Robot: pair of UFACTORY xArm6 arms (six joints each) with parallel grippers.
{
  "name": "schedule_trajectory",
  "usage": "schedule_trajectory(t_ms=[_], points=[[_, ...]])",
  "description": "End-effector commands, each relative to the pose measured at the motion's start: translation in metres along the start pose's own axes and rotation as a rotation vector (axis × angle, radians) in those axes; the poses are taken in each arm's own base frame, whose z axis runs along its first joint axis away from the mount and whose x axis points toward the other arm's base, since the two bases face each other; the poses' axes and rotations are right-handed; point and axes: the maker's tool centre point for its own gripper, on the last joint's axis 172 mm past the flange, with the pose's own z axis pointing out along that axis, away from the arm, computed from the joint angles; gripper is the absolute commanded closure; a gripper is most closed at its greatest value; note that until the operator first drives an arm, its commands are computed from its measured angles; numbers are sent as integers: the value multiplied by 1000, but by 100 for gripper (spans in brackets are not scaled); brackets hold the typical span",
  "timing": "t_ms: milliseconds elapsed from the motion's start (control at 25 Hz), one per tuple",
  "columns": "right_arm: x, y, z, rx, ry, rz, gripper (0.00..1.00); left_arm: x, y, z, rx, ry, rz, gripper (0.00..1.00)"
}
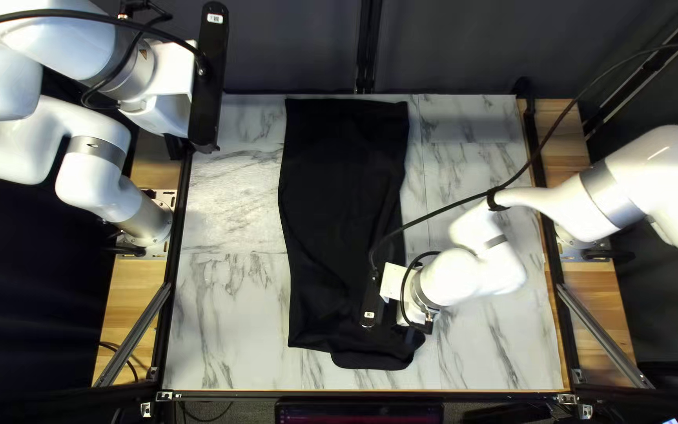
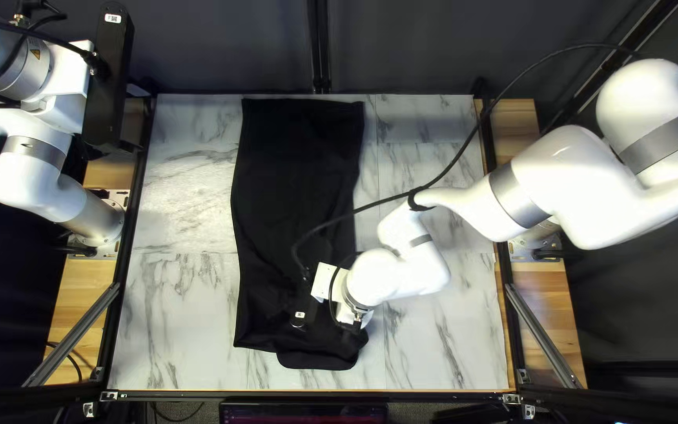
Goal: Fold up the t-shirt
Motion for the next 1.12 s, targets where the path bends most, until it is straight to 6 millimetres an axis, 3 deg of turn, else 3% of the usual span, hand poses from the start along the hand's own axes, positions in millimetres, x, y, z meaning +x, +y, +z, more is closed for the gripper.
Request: schedule_trajectory(t_ms=[40, 160, 280, 400, 440, 480, 520, 1120], points=[[-4, -7, 0, 1, -6, -19, 0, 0, 0, 0, 0, 0, 0, 0], [-4, -13, -2, 1, -6, -34, 0, 0, 0, 0, 0, 0, 0, 0], [-4, -5, 1, 2, -10, -40, 0, 0, 0, 0, 0, 0, 0, 0], [-2, 0, 1, 3, -9, -40, 15, 0, 0, 0, 0, 0, 0, 0], [-1, 1, 1, 2, -9, -40, 66, 0, 0, 0, 0, 0, 0, 0], [-1, 1, 2, 0, -9, -41, 94, 0, 0, 0, 0, 0, 0, 0], [-1, 2, 1, -1, -8, -41, 98, 0, 0, 0, 0, 0, 0, 0], [-33, -17, -25, -47, -8, 4, 100, 0, 0, 0, 0, 0, 0, 0]])
